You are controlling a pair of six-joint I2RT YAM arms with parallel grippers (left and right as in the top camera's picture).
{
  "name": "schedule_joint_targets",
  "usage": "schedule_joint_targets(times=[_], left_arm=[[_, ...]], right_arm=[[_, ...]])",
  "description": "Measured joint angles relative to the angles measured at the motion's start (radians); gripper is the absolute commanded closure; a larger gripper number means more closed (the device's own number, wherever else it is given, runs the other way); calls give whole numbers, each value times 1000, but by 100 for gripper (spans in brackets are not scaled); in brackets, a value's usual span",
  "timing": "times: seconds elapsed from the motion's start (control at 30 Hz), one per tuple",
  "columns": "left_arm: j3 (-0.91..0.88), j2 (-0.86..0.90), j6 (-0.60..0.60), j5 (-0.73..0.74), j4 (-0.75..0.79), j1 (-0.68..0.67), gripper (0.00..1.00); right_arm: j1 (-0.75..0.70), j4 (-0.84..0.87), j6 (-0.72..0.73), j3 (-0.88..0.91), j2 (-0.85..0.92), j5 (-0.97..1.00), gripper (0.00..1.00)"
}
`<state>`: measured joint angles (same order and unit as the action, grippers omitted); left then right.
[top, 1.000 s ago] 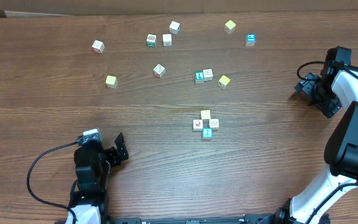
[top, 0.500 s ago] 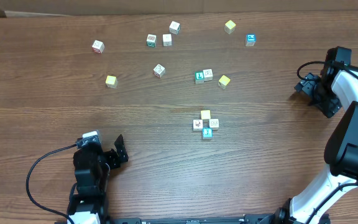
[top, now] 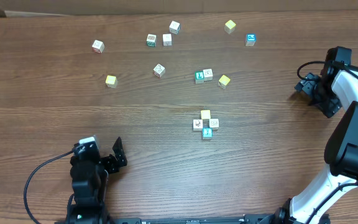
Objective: Form a circle
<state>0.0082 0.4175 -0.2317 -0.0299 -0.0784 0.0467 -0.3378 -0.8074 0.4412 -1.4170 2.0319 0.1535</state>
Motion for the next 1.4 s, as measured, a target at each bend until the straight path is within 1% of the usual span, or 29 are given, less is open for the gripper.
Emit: schedule_joint_targets(times=[0.17,0.37,0.63,1.4], left_arm=[[0,-120,1,0,0,0,1],[0,-250,39,0,1,0,0],[0,-387,53,0,2,0,0],[0,-401,56,0,1,0,0]], right_arm=[[0,0,0,0,0,0,0],[0,0,0,0,0,0,0],[0,0,0,0,0,0,0],[0,0,0,0,0,0,0]])
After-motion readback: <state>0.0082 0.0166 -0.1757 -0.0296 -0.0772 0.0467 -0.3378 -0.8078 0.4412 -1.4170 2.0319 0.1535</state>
